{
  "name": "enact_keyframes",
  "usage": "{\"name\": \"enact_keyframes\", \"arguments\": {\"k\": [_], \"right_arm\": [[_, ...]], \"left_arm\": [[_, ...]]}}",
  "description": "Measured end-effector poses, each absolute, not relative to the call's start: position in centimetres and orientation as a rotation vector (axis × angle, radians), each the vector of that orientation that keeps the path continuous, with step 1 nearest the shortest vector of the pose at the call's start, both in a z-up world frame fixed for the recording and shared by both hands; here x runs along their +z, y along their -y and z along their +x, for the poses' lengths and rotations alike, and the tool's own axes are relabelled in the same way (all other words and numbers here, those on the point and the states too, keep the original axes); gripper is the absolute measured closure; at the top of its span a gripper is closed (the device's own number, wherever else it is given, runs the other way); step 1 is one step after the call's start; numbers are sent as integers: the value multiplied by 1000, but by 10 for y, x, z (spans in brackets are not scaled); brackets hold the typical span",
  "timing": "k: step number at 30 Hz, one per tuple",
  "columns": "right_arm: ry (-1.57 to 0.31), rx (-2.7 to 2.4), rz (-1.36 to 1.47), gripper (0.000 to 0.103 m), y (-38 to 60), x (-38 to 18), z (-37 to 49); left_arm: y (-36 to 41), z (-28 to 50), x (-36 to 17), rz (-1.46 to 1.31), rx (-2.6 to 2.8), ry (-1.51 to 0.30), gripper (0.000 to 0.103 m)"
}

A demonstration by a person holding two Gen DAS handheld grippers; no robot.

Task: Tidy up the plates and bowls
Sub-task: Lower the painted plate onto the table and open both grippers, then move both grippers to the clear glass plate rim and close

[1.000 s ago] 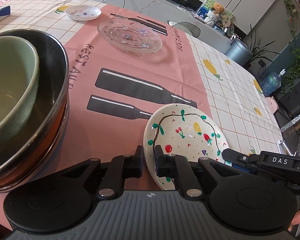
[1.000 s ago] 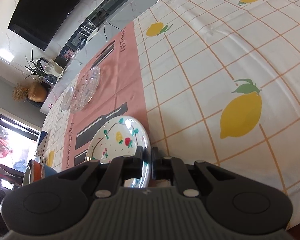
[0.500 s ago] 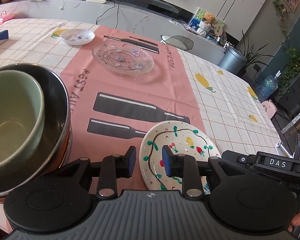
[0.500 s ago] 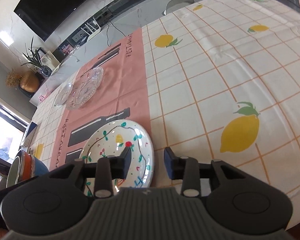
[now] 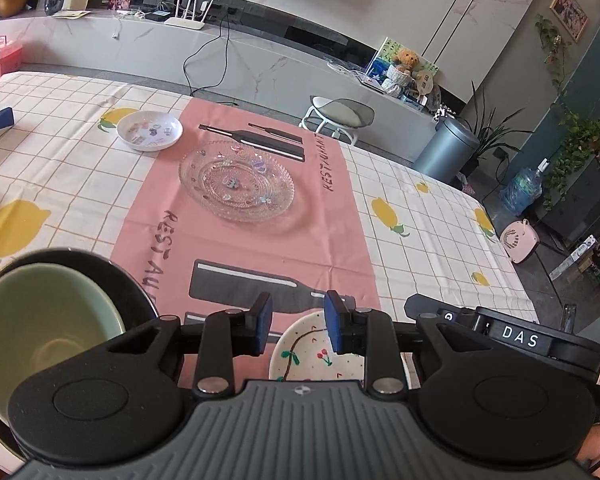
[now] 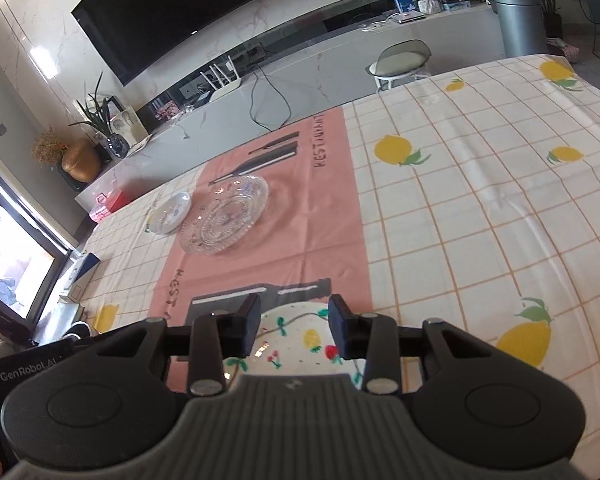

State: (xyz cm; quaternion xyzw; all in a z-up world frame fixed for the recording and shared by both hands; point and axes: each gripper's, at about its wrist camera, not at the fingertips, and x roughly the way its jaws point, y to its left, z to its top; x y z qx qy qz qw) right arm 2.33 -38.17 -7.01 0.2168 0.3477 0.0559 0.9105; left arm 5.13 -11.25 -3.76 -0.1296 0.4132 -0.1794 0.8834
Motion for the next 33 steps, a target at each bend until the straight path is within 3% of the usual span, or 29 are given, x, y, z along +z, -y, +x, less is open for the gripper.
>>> {"name": "enact_keyframes", "arguments": {"k": [6, 13, 17, 19, 30, 33], "right_arm": [[-710, 143, 406, 66, 358, -52, 51], [-753, 168, 401, 66, 339, -49, 89], [-793, 173, 416, 62, 331, -53, 112], [-810, 172, 431, 57, 328, -56, 122], [-903, 150, 532, 57, 317, -90, 188], [-914, 134, 540, 64, 324, -99, 203]], "left_arm": [[95, 85, -22, -293, -348, -902, 63], [73, 125, -8, -299, -362, -934, 61], [58, 152, -1, -279, -406, -967, 50], [48, 169, -2, -288, -414, -1007, 50], [24, 246, -37, -265, -450, -1059, 52], [30, 266, -58, -256, -476, -1089, 54]]}}
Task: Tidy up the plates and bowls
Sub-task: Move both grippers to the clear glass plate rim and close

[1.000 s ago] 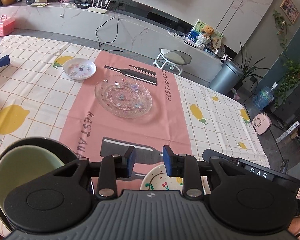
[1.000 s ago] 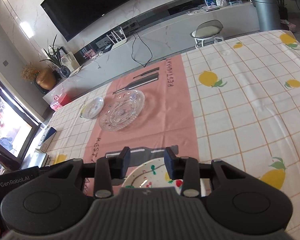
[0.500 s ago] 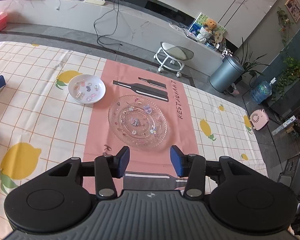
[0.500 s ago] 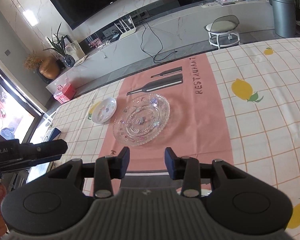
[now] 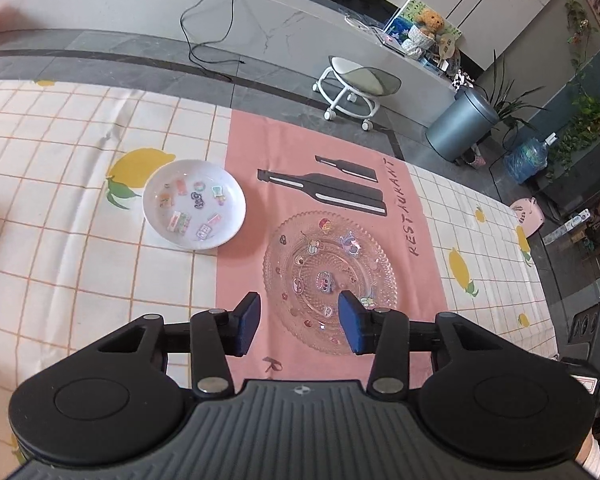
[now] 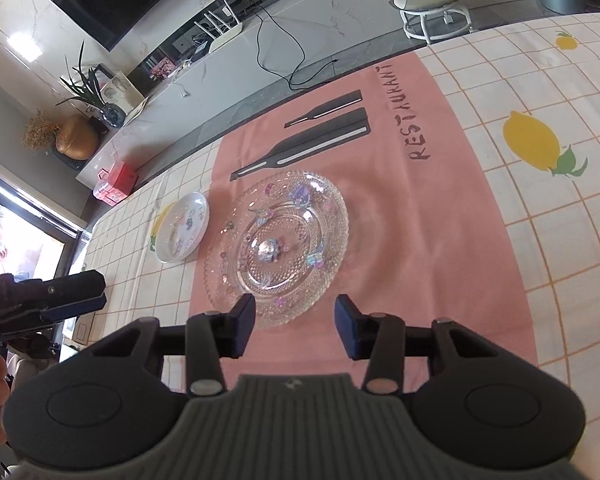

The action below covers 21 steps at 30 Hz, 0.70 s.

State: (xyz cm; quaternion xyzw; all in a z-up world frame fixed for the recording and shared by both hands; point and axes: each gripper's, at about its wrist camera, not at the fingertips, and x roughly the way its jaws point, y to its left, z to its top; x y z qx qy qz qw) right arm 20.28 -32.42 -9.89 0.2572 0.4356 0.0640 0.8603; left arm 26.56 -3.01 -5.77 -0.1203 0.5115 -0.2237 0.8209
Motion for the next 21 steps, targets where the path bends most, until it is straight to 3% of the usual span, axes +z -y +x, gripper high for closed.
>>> {"name": "enact_keyframes", "arguments": {"k": [7, 13, 15, 21], "right_arm": [[-921, 114, 626, 72, 349, -120, 230], [-914, 144, 664, 73, 355, -129, 241], [-910, 153, 683, 74, 358, -133, 244], [-903, 165, 729, 84, 361, -143, 247]], "left_arm": [[40, 298, -97, -242, -457, -1129, 57], [41, 309, -115, -271, -447, -1158, 58], [42, 311, -119, -255, -449, -1173, 65], [44, 316, -123, -256, -445, -1175, 69]]}}
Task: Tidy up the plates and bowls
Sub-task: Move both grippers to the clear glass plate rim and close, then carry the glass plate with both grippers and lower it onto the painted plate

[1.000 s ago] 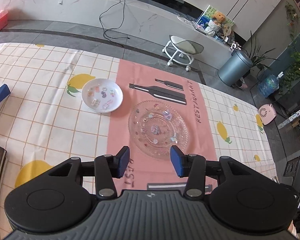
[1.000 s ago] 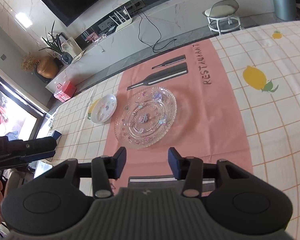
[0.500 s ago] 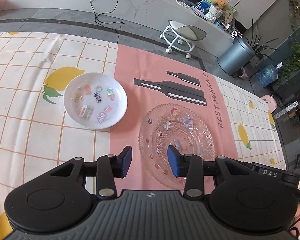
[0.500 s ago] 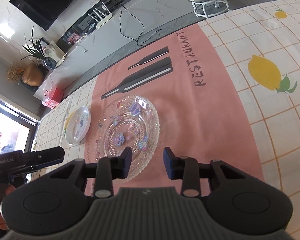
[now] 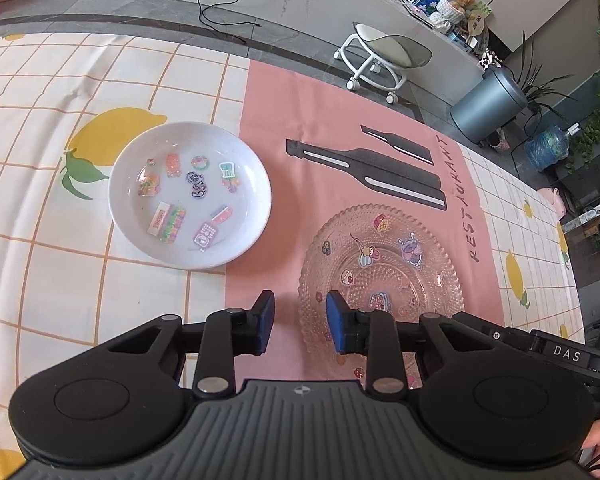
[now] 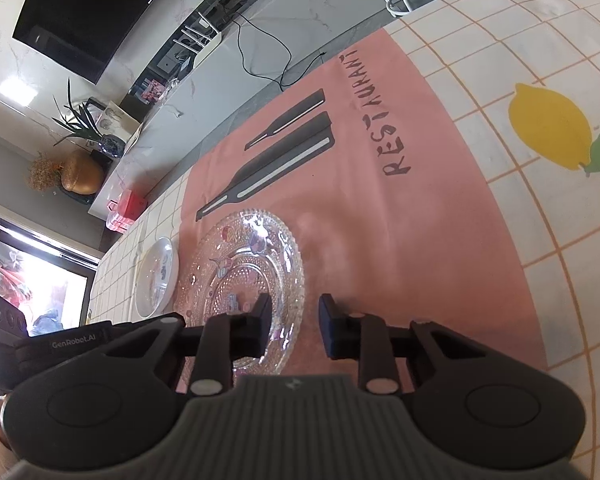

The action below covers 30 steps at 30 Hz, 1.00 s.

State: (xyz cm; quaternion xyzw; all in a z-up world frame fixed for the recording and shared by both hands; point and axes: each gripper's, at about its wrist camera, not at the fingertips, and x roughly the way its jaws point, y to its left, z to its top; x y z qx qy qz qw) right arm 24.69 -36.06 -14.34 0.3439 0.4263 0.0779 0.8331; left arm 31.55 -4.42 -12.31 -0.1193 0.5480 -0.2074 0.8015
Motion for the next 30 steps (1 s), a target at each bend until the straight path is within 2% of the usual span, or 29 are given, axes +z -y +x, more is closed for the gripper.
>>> {"name": "enact_keyframes", "arguments": {"k": [3, 5, 6, 8, 13, 30], "right_arm": [[-899, 179, 758, 88, 359, -148, 247], [-892, 182, 761, 89, 358, -149, 248], [-891, 182, 759, 91, 358, -150, 247], [-893, 176, 760, 98, 360, -151, 247], [-900, 174, 818, 100, 364, -156, 246], [-913, 183, 922, 98, 388, -147, 189]], "left_arm": [[47, 317, -123, -258, -436, -1178, 74], [51, 317, -124, -248, -441, -1183, 86], [54, 316, -123, -234, -432, -1180, 87], [56, 314, -122, -223, -424, -1174, 87], [56, 316, -120, -243, -390, -1188, 89], [88, 267, -69, -147, -440, -1150, 95]]}}
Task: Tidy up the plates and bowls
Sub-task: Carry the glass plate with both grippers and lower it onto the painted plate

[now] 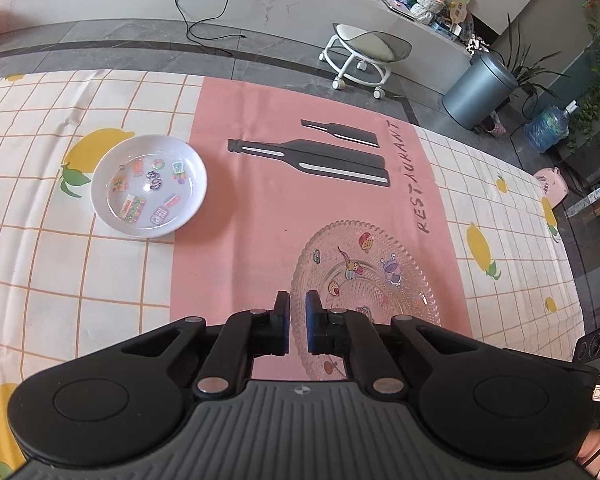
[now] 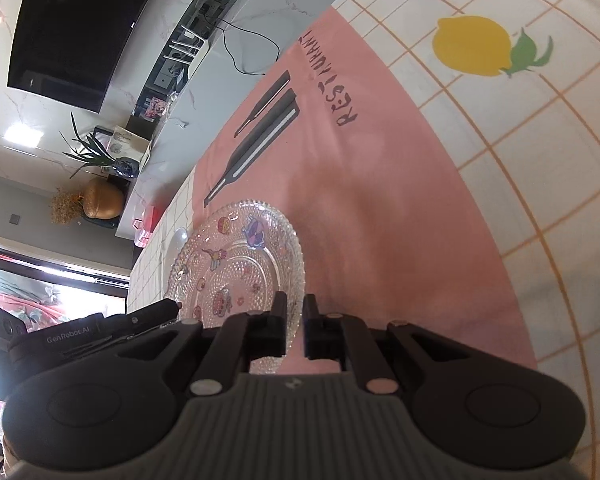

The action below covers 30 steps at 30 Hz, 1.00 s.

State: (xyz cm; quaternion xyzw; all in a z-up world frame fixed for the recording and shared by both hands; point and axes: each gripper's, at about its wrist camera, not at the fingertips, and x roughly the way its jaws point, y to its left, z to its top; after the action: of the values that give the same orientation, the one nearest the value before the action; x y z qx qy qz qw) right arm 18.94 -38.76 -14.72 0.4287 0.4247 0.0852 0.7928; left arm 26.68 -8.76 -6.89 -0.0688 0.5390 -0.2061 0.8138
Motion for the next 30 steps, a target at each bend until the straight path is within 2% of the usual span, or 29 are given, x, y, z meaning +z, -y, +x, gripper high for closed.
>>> {"name": "enact_keyframes", "arguments": {"k": [16, 30], "right_arm": [[-833, 203, 935, 97, 423, -118, 101], [-823, 174, 937, 97, 458, -128, 13]], "left_arm": [[125, 169, -18, -129, -468, -1100, 96], [146, 79, -38, -213, -472, -1099, 96]]}}
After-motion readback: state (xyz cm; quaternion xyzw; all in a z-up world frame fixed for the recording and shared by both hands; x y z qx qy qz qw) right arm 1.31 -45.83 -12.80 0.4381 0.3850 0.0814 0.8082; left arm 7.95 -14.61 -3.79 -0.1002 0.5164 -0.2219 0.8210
